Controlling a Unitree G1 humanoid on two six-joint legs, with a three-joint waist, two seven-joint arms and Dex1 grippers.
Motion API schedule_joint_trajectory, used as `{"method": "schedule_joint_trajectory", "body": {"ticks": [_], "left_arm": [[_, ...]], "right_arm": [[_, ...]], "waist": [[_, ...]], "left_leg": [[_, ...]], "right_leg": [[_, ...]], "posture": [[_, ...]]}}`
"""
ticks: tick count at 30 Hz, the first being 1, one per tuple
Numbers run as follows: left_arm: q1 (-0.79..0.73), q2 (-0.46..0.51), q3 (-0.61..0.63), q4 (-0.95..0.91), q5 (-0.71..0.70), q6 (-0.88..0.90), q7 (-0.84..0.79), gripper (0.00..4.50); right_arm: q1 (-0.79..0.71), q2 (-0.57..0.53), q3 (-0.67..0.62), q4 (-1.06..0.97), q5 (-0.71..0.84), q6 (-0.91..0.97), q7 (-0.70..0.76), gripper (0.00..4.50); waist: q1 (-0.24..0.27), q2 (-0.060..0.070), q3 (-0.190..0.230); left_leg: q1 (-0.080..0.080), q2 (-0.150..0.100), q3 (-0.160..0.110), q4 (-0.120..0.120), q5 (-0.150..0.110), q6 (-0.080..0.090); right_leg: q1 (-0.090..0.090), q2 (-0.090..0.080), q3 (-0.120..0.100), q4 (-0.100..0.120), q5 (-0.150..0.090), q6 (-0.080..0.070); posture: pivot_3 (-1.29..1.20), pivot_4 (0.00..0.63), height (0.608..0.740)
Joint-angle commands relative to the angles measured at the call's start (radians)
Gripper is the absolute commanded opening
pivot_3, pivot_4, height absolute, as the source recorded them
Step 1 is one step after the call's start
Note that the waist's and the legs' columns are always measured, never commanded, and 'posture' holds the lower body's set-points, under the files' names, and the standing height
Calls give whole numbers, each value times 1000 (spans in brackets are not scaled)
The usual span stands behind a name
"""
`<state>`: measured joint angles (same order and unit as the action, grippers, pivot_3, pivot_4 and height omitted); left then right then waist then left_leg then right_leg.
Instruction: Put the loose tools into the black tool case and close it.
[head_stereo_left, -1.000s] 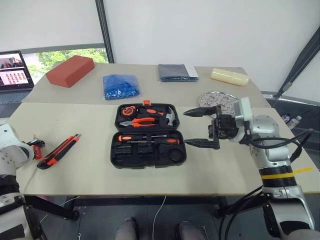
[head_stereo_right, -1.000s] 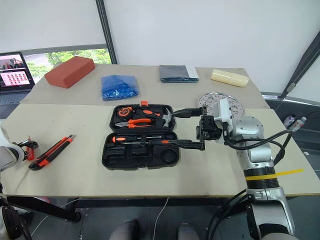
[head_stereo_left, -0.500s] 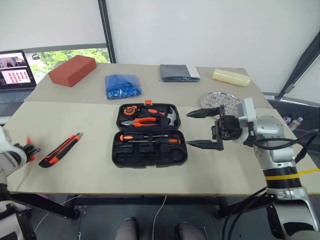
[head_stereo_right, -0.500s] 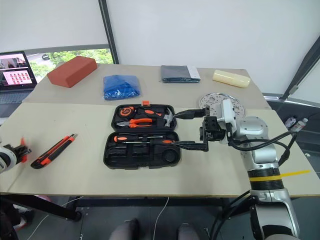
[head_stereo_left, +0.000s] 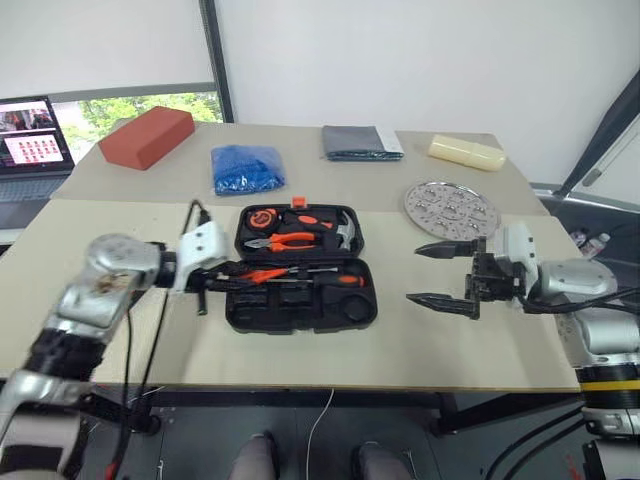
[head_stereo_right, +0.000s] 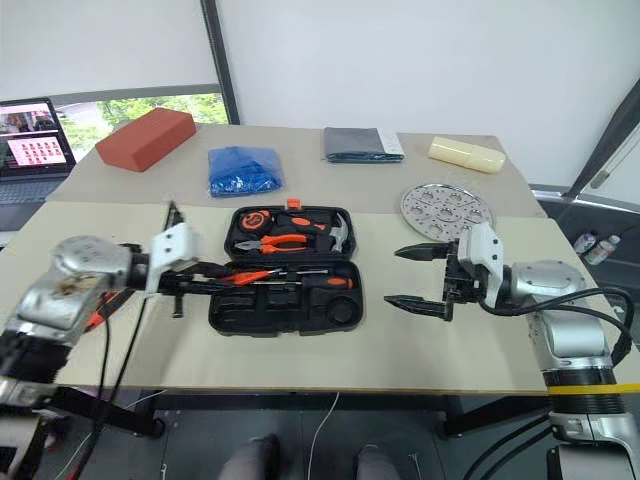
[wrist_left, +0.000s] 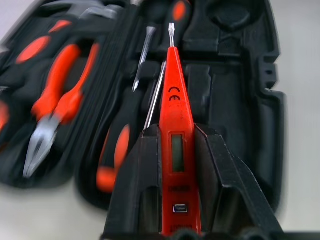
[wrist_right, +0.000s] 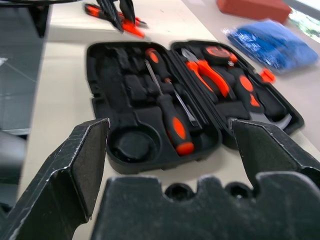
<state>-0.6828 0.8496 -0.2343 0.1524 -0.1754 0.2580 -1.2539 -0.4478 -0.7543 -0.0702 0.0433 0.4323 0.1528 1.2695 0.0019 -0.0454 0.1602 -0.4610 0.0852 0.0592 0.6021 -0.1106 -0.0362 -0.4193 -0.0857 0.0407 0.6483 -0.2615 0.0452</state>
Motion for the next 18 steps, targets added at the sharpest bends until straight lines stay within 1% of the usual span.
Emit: {"method": "schedule_joint_trajectory", "body": {"ticks": [1, 5, 7, 11, 18], "left_arm": [[-110, -64, -104, 69, 127, -61, -20, 469], [-146, -84, -150, 108, 186, -73, -57, 469], [-142, -104, -152, 108, 185, -76, -65, 469], [-136, -109, -175, 108, 256, -48, -39, 469], [-122, -125, -177, 90, 293, -7, -23, 469]], "right_arm": [[-6, 12, 10, -59, 1, 23, -33, 4500], [-2, 18, 15, -76, 4, 35, -47, 4500], [1, 17, 15, -79, 4, 37, -52, 4500], [12, 13, 12, -78, -2, 33, -64, 4500], [8, 0, 24, -104, 4, 74, -59, 4500]], "waist": [[3, 0, 0], [1, 0, 0], [2, 0, 0], [7, 0, 0], [8, 0, 0]], "left_leg": [[0, 0, 0, 1, 0, 0], [-4, 0, 0, 6, -1, 2], [-5, 0, 0, 6, -1, 3], [-5, 0, -1, 8, -1, 3], [-5, 0, -1, 9, -1, 3]], "right_leg": [[0, 0, 0, 0, 0, 1], [-1, 0, 1, -1, 2, 3], [-2, 0, 1, 0, 2, 3], [-1, 0, 1, 0, 2, 4], [0, 0, 1, 0, 3, 4]], "posture": [[0, 150, 740], [0, 150, 740], [0, 150, 740], [0, 150, 740], [0, 150, 740]]}}
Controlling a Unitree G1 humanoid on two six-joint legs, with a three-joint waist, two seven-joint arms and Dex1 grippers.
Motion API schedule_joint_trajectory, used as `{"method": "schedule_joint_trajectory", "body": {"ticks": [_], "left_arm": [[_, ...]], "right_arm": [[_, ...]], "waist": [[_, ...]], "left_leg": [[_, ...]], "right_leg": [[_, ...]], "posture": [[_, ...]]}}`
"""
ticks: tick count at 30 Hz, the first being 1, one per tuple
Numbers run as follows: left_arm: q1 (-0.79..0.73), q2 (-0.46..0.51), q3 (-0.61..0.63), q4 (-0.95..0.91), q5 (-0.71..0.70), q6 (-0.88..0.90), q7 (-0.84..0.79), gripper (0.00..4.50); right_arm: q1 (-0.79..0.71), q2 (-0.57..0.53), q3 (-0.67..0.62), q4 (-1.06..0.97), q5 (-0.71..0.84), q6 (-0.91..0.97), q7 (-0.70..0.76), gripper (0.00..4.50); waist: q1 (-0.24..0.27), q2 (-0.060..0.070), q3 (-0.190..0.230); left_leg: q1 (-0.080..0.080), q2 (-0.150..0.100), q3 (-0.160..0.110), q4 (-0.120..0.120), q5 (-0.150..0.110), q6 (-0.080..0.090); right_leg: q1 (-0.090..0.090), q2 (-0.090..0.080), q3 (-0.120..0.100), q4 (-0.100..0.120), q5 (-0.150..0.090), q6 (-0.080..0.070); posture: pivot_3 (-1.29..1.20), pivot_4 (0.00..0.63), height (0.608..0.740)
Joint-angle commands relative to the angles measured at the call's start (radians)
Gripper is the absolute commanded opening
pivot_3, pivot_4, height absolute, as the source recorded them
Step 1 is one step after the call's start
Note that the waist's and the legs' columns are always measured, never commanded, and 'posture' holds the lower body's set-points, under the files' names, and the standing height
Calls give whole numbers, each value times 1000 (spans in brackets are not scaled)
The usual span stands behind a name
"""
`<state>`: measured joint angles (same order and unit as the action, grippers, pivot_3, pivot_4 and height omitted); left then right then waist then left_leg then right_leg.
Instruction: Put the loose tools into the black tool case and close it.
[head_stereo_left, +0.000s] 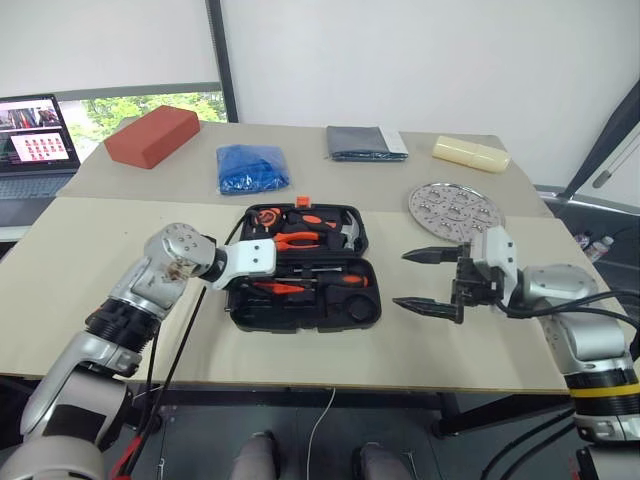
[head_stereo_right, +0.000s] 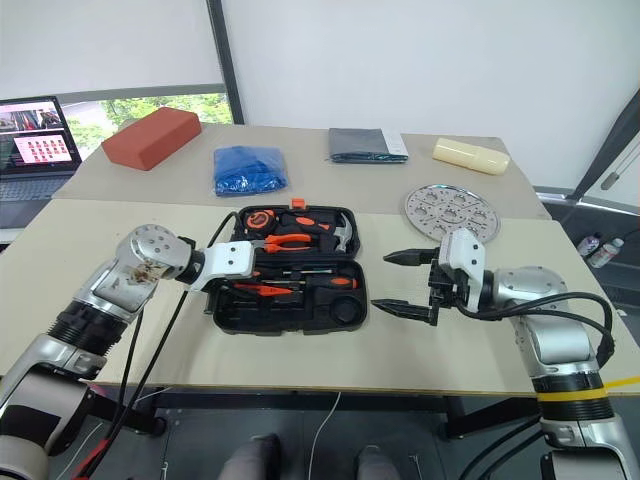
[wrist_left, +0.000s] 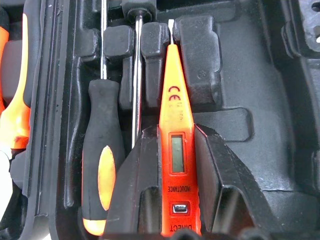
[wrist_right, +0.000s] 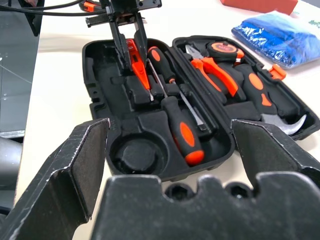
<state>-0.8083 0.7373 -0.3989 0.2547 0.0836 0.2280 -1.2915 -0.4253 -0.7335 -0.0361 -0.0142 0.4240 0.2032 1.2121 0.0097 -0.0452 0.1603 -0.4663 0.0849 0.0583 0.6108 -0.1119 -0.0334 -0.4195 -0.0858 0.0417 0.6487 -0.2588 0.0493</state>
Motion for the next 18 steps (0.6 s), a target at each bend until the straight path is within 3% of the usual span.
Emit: {"method": "schedule_joint_trajectory", "body": {"ticks": [1, 6, 8, 10, 13, 16, 18], "left_arm": [[0, -22, -12, -7, 39, 23, 25, 469], [12, -36, -1, -28, 28, 47, 0, 469], [25, -35, 46, -31, -15, 24, 2, 1474], [32, -35, 97, -14, -56, -35, 10, 2065], [45, -51, 176, 15, -136, -120, 16, 2065], [78, -126, 287, 22, -263, -51, 77, 2065], [100, -156, 306, 28, -280, -19, 104, 1560]], "right_arm": [[-23, -20, -6, -50, 14, 35, -2, 4500], [-33, -16, 5, -70, 23, 65, 4, 4500], [-30, -20, 3, -73, 31, 68, 17, 4500], [-26, -24, -2, -72, 41, 70, 30, 4500], [-16, -32, -13, -75, 52, 72, 45, 4500], [-18, -22, -28, -76, 74, 78, 38, 4500], [-19, -15, -28, -78, 80, 78, 35, 4500]], "waist": [[0, 0, 0], [2, 1, 0], [1, 1, 0], [1, 1, 0], [2, 1, 0], [3, 1, 0], [3, 1, 0]], "left_leg": [[0, 0, 0, 0, 0, 0], [0, 0, 0, 2, 0, 0], [0, 0, 0, 3, 0, 0], [0, 0, 0, 3, 0, 0], [-2, 0, -1, 3, 0, 1], [-2, 0, -1, 4, 0, 1], [-2, 0, -1, 4, 1, 1]], "right_leg": [[0, 0, 0, 0, 0, 0], [1, 0, 0, 0, 1, 1], [1, 0, 0, 0, 1, 2], [1, 0, 0, 0, 1, 1], [0, 0, 0, 0, 2, 1], [0, 0, 0, 0, 2, 1], [1, 0, 0, 0, 2, 2]], "posture": [[0, 150, 740], [0, 150, 740], [0, 150, 740], [0, 150, 740], [0, 150, 740], [0, 150, 740], [0, 150, 740]]}}
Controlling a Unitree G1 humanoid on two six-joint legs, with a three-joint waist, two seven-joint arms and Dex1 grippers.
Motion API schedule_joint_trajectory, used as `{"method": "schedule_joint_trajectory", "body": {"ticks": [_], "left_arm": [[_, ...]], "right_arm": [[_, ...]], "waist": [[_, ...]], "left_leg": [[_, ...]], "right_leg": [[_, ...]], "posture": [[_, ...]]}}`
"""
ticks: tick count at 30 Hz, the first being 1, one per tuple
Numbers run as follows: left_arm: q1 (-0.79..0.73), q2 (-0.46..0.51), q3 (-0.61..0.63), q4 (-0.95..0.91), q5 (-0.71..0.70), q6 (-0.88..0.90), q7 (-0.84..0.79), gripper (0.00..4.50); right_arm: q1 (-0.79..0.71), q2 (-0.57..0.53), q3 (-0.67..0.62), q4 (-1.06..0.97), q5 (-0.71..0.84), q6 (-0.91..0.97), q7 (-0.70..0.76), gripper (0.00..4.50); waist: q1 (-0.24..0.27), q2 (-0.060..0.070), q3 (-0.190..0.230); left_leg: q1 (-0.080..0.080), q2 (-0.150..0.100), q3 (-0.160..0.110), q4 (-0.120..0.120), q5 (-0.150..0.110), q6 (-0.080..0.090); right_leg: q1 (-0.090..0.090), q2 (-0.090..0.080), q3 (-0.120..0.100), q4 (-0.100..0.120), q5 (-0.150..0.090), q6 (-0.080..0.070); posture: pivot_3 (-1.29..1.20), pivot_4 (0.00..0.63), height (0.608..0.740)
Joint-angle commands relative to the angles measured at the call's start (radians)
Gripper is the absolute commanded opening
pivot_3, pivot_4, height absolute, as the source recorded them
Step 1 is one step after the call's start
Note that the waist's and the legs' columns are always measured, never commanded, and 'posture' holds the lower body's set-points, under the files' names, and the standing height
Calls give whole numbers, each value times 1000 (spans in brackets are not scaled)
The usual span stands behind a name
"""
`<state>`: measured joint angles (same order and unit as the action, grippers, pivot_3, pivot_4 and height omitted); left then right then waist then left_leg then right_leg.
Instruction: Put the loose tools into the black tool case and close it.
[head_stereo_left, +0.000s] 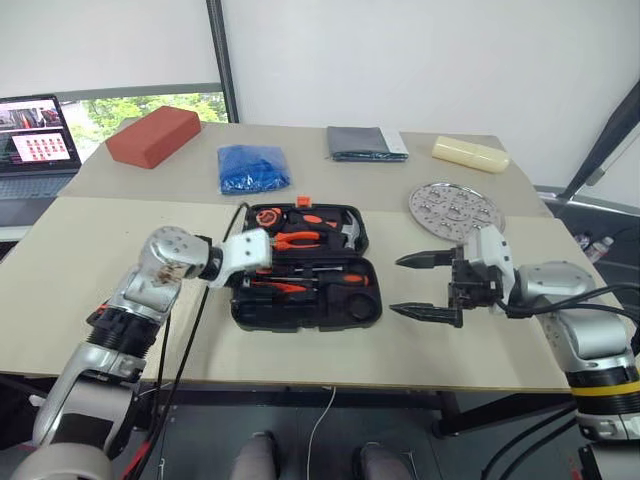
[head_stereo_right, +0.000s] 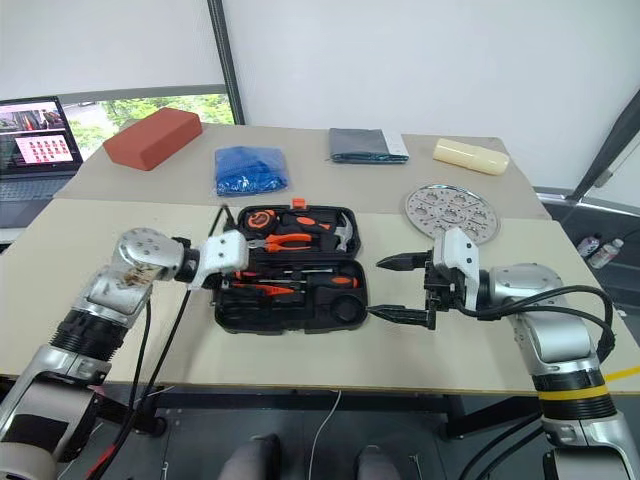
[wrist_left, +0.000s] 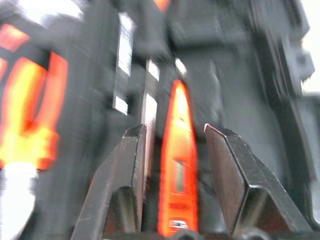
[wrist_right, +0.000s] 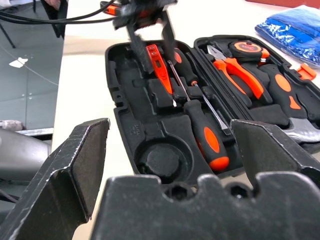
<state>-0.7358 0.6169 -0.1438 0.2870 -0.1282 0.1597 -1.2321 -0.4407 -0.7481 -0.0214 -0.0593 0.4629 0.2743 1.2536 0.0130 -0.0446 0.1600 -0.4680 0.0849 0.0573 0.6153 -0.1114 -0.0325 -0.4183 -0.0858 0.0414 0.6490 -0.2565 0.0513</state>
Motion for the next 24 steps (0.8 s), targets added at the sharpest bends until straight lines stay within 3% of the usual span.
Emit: {"method": "schedule_joint_trajectory", "body": {"ticks": [1, 4, 5, 9, 17, 20, 24], "left_arm": [[39, -42, 47, 4, -57, 58, 59, 1412], [65, -47, 27, 24, -19, 50, 85, 212], [75, -44, 16, 30, -6, 39, 86, 72], [116, -21, -37, 50, 68, 8, 110, 72], [181, -12, -61, 16, 78, 15, 117, 72], [202, -35, 52, -19, -24, -24, 146, 72], [389, 2, 350, -203, -270, -6, 151, 1173]], "right_arm": [[-3, 3, -40, -35, 42, 7, -7, 4500], [-3, 9, -36, -35, 47, 4, -11, 4500], [-4, 10, -37, -33, 47, 2, -12, 4500], [-6, 10, -39, -23, 47, -5, -15, 4500], [25, 16, -39, -25, 43, -16, -27, 4500], [19, 37, -37, -6, 33, -48, -34, 4500], [18, 93, -60, 56, 16, -204, -18, 4500]], "waist": [[-1, 0, 0], [-2, 0, 0], [-2, 0, 0], [-1, 0, 0], [-2, 2, -1], [-6, 4, -2], [-23, 3, -2]], "left_leg": [[0, 0, 0, 0, 0, 0], [0, 0, 0, 1, 0, 1], [0, 0, 0, 1, 0, 1], [0, 0, 0, 1, 0, 1], [6, 0, 0, 0, 0, 1], [12, 0, 0, -1, 0, 1], [12, 1, 0, -1, 0, 1]], "right_leg": [[0, 0, 0, 0, 0, 0], [0, 0, 0, 0, 1, 0], [0, 0, 0, 1, 1, 0], [0, 0, 0, 1, 1, 0], [6, 0, 0, 0, 2, 0], [11, 0, 0, -1, 1, 0], [11, 0, 0, -1, 2, -1]], "posture": [[0, 150, 740], [0, 150, 740], [0, 150, 740], [0, 150, 740], [0, 150, 740], [0, 150, 740], [0, 150, 740]]}}
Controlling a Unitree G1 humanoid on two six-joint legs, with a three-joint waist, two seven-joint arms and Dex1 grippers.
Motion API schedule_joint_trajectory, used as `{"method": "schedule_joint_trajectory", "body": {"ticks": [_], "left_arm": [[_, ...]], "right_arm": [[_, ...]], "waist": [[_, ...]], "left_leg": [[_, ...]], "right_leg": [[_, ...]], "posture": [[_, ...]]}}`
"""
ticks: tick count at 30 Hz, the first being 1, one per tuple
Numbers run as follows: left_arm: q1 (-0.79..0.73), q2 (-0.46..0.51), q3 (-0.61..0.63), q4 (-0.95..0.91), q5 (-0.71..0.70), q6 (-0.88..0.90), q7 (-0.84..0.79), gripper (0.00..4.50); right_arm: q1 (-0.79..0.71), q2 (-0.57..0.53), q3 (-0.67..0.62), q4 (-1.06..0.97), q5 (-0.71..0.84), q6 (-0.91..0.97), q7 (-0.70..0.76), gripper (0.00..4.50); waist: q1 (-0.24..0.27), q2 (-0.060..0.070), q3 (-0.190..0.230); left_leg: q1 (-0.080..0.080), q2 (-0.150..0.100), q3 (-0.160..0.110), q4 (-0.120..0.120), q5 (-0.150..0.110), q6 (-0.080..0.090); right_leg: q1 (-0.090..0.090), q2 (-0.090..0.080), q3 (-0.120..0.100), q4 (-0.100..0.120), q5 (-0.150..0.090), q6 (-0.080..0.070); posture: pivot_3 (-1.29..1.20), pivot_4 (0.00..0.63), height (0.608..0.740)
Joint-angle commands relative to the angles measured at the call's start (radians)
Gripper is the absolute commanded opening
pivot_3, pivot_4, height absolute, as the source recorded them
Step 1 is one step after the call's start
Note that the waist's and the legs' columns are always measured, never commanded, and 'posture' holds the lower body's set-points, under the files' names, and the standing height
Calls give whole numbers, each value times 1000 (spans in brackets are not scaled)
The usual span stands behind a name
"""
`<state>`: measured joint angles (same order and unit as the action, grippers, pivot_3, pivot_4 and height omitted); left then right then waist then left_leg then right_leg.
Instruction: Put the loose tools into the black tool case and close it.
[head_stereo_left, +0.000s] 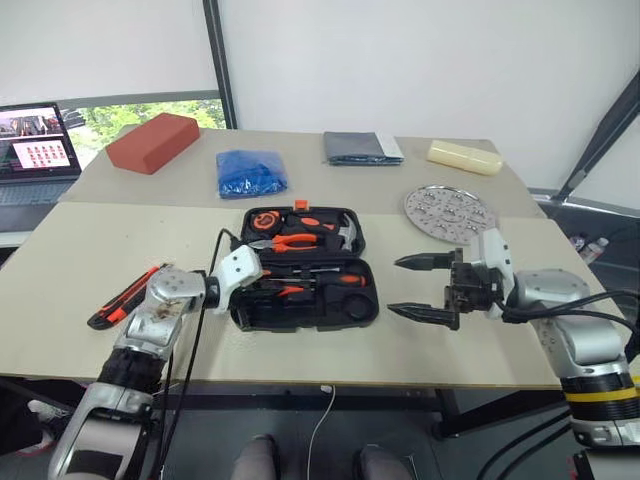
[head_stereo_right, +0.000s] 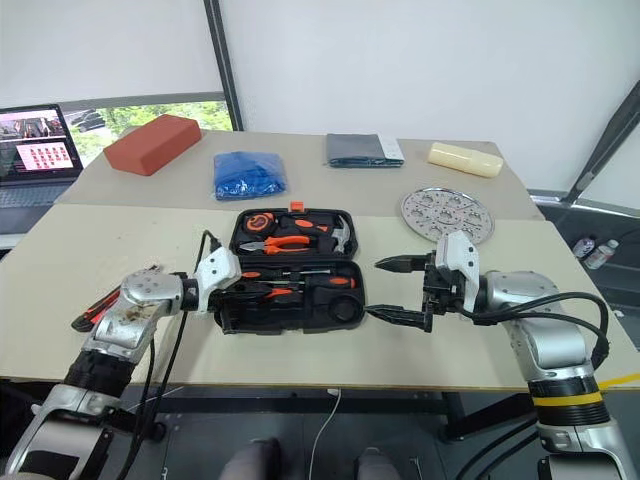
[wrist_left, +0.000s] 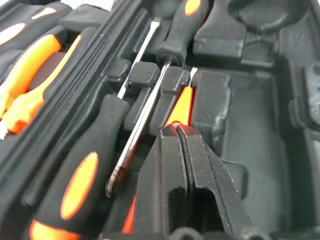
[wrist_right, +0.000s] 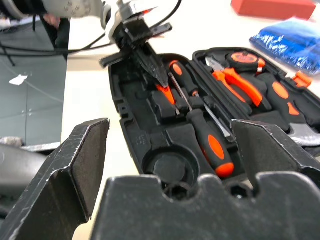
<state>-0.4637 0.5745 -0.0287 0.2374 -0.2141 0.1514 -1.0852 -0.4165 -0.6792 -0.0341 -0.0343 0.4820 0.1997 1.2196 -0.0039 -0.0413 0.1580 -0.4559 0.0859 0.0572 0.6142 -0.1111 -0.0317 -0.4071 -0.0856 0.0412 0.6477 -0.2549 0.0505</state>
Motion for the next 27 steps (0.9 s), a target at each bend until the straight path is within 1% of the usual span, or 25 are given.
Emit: {"method": "schedule_joint_trajectory", "body": {"ticks": [1, 3, 5, 8, 9, 11, 12, 14, 16, 18, 19, 23, 25, 27], "left_arm": [[155, 51, 274, -183, -211, 2, 9, 1548], [329, 69, 433, -259, -252, 17, 54, 2264], [461, 72, 539, -318, -276, 30, 96, 2996], [691, 11, 749, -368, -311, 27, 182, 4012], [745, -8, 799, -374, -323, 25, 205, 4401], [842, -39, 872, -361, -331, 10, 230, 4457], [897, -63, 924, -338, -343, 23, 259, 4457], [969, -89, 999, -302, -365, 29, 291, 4457], [995, -86, 1027, -302, -391, 43, 305, 4457], [994, -74, 1028, -318, -415, 62, 315, 4457], [979, -48, 1013, -322, -419, 76, 310, 4457], [853, 106, 917, -371, -460, 254, 354, 4457], [774, 192, 853, -324, -425, 301, 357, 4457], [686, 283, 759, -253, -384, 334, 330, 4457]], "right_arm": [[-2, 29, -49, 39, -2, -152, 28, 4500], [21, 59, -71, 48, 41, -198, 64, 4500], [38, 69, -78, 51, 56, -207, 77, 4500], [88, 96, -91, 9, 122, -191, 105, 4500], [105, 102, -90, -5, 130, -194, 111, 4500], [141, 110, -81, -36, 128, -213, 117, 4500], [170, 118, -74, -66, 120, -226, 111, 4500], [208, 132, -71, -110, 106, -240, 85, 4500], [224, 134, -74, -140, 99, -237, 60, 4500], [230, 131, -77, -157, 99, -229, 43, 4500], [227, 126, -77, -166, 102, -220, 36, 4500], [182, 116, -61, -178, 104, -194, 20, 4500], [160, 118, -52, -175, 102, -184, 12, 4500], [146, 120, -43, -172, 99, -178, 8, 4500]], "waist": [[-11, 0, 0], [-15, 0, 0], [-17, 0, 0], [-13, 0, 0], [-13, 0, 0], [-9, 0, 0], [-6, 0, 0], [-1, 0, 0], [0, 0, 0], [7, -1, -1], [9, 0, -1], [18, 0, -1], [16, 0, -2], [12, -2, -4]], "left_leg": [[0, 0, 0, -1, 0, 0], [0, 0, 0, -3, 0, 0], [1, 0, 0, -5, 0, 1], [2, 0, 1, -6, -1, 1], [2, 0, 1, -6, -1, 1], [2, 0, 1, -6, -6, -7], [2, 0, 1, -6, -6, -7], [4, 0, 2, -6, -7, -8], [5, 0, 2, -6, -7, -9], [5, 0, 2, -6, -8, -10], [5, -1, 2, -6, -8, -10], [2, 0, 2, -7, -8, -10], [-1, 0, 2, -7, -8, -10], [-2, 0, 3, -8, -8, -10]], "right_leg": [[0, 0, 0, 0, 0, 0], [0, 0, 0, -1, 0, 0], [0, 0, 0, -1, -1, -1], [0, -1, -1, -2, -2, -2], [1, -2, -1, -2, -2, -2], [1, -4, -3, -3, -5, -6], [1, -5, -5, -3, -8, -11], [-1, -7, -8, -4, -9, -10], [-1, -9, -8, -5, -11, -7], [-2, -10, -9, -6, -11, -6], [-2, -11, -9, -6, -11, -7], [-4, -13, -13, -7, -10, -9], [-7, -13, -14, -7, -9, -10], [-10, -14, -16, -6, -7, -12]], "posture": [[0, 150, 740], [0, 150, 740], [0, 150, 740], [0, 150, 740], [0, 150, 740], [0, 150, 740], [0, 150, 740], [0, 150, 740], [0, 150, 740], [0, 150, 740], [0, 150, 740], [0, 150, 740], [0, 150, 740], [0, 150, 740]]}}
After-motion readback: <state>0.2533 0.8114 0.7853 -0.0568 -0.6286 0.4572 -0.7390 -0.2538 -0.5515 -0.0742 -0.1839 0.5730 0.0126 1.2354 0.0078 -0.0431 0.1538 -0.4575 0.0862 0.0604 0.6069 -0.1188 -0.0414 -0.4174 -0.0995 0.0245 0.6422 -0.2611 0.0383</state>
